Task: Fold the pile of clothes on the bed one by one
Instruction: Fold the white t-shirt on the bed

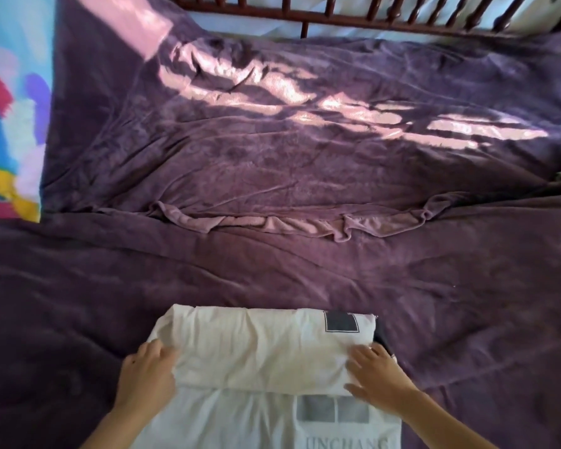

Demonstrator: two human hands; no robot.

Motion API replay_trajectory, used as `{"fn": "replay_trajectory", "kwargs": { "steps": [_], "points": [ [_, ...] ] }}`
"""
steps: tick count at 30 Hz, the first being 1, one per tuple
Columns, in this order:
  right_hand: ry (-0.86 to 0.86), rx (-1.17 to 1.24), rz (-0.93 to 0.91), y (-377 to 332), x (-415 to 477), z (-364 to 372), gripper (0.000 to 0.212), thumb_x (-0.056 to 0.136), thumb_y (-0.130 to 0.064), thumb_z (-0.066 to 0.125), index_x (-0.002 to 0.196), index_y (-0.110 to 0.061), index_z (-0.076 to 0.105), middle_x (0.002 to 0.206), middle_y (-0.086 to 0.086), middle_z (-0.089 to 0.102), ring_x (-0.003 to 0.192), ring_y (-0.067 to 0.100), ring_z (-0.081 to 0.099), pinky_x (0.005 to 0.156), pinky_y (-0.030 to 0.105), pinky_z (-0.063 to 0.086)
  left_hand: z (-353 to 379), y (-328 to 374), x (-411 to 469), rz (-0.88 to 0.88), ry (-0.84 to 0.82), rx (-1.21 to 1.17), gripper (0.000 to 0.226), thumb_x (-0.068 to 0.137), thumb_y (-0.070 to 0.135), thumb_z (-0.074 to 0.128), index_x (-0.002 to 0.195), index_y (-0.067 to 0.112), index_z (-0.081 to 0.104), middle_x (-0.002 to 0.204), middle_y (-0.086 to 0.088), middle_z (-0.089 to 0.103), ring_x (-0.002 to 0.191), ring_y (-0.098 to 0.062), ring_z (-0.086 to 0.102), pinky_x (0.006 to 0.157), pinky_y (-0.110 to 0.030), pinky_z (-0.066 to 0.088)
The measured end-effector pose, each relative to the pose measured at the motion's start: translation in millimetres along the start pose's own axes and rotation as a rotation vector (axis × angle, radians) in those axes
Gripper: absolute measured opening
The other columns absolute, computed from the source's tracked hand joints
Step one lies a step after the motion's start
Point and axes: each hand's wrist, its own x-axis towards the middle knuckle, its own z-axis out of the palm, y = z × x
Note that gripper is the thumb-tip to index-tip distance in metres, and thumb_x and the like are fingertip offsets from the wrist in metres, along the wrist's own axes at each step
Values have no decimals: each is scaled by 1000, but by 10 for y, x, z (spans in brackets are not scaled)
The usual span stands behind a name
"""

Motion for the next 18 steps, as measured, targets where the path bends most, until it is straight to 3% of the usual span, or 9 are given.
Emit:
{"fn": "replay_trajectory", "kwargs": {
  "steps": [2,3,5,7,8,10,12,15,18],
  "points": [
    [144,65,71,-17,191,-196,29,67,-45,52,64,-21,67,74,-2,65,72,17,60,70,32,41,-162,148,124,-18,79,-12,29,42,10,76,67,8,60,64,-11,54,53,-35,55,42,-35,46],
    [177,98,140,-13,301,-303,20,62,-39,58,65,-21,68,75,-2,64,69,18,61,65,31,46,-245,208,227,-15,140,-16,20,55,16,63,73,6,62,70,-12,56,59,-35,57,45,-36,47],
    [150,135,261,24,460,-461,38,40,-29,80,76,-20,71,85,1,66,76,22,66,59,33,53,-311,290,437,10,111,-15,34,59,14,60,92,6,65,89,-15,63,74,-36,62,52,-39,51],
    [73,171,360,121,573,-562,68,48,-24,83,113,-16,65,115,6,61,108,26,60,81,39,52,-342,357,633,42,-13,37,68,50,9,77,116,11,63,120,-17,60,106,-37,60,73,-49,54],
    [52,188,382,174,612,-554,73,67,-21,74,135,-15,47,131,5,50,127,25,45,98,42,41,-359,371,691,24,-46,82,75,61,12,75,132,16,52,136,-12,50,124,-33,48,92,-53,45],
    [-74,211,379,255,680,-482,73,85,-15,53,149,-20,17,143,1,37,137,22,27,111,42,20,-324,365,799,33,-131,203,65,86,19,52,145,25,26,146,1,35,138,-20,27,111,-47,19],
    [-141,211,379,296,719,-423,66,85,-13,50,145,-20,24,139,0,42,132,22,32,110,42,19,-302,343,889,62,-198,259,48,90,22,43,137,26,34,133,7,45,129,-14,37,112,-42,16],
    [-95,185,339,329,694,-400,37,84,-12,48,120,-19,51,125,-1,53,122,21,42,102,35,26,-349,280,915,101,-223,234,25,91,30,44,115,26,49,121,9,54,118,-13,49,100,-31,29],
    [-7,184,347,329,566,-482,18,84,-14,48,97,-26,53,115,-2,58,114,19,48,97,29,26,-505,214,825,105,-200,178,9,90,38,48,86,31,43,114,8,55,110,-14,55,87,-28,38]
  ]
}}
